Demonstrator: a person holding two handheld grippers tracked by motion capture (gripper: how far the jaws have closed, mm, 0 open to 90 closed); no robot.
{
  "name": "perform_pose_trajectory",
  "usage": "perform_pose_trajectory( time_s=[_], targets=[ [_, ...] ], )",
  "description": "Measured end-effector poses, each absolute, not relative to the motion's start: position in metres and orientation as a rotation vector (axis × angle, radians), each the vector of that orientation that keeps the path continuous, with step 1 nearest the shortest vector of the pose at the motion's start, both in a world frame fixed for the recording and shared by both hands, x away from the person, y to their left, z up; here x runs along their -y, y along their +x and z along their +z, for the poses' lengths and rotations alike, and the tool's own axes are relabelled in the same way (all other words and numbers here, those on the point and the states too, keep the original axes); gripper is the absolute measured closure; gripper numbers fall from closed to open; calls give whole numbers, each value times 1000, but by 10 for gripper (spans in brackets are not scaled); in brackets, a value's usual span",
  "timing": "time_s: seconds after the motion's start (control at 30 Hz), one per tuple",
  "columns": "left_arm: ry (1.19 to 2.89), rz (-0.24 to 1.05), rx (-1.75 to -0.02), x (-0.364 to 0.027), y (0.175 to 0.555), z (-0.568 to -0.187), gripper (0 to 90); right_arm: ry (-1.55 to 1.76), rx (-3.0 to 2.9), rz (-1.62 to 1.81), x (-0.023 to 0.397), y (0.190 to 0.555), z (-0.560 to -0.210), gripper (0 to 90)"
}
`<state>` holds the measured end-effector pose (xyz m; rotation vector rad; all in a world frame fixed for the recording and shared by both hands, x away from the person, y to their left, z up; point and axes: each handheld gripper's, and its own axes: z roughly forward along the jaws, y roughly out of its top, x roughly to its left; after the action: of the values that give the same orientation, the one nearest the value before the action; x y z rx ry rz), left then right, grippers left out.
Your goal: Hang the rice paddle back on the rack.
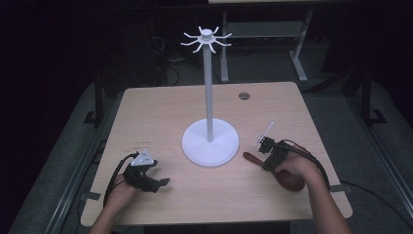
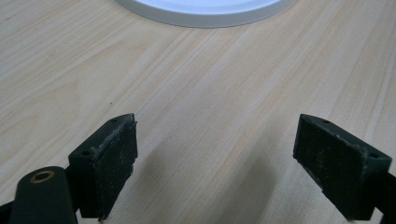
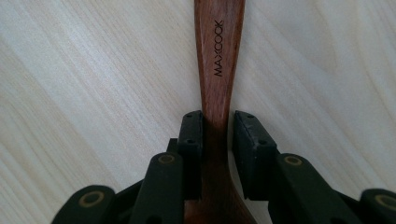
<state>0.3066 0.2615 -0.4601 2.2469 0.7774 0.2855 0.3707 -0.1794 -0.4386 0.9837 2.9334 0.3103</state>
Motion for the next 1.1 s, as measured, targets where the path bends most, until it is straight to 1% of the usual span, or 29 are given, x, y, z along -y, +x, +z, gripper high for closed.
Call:
perform_pose_trajectory(
  time_s=[0.23, 0.63, 0.8, 1.1],
  targets=[
    [2253, 285, -775, -262, 307, -460, 133, 983, -2927, 286, 177, 370, -438, 758],
    [2252, 290, -768, -261, 306, -460, 133, 986, -2910, 316, 180, 369, -439, 776],
    [2254, 289, -766, -262, 307, -459, 133, 994, -2895, 371, 184, 368, -438, 777],
    [2261, 291, -762, -262, 306, -459, 133, 1012, -2841, 607, 196, 365, -428, 777]
  ],
)
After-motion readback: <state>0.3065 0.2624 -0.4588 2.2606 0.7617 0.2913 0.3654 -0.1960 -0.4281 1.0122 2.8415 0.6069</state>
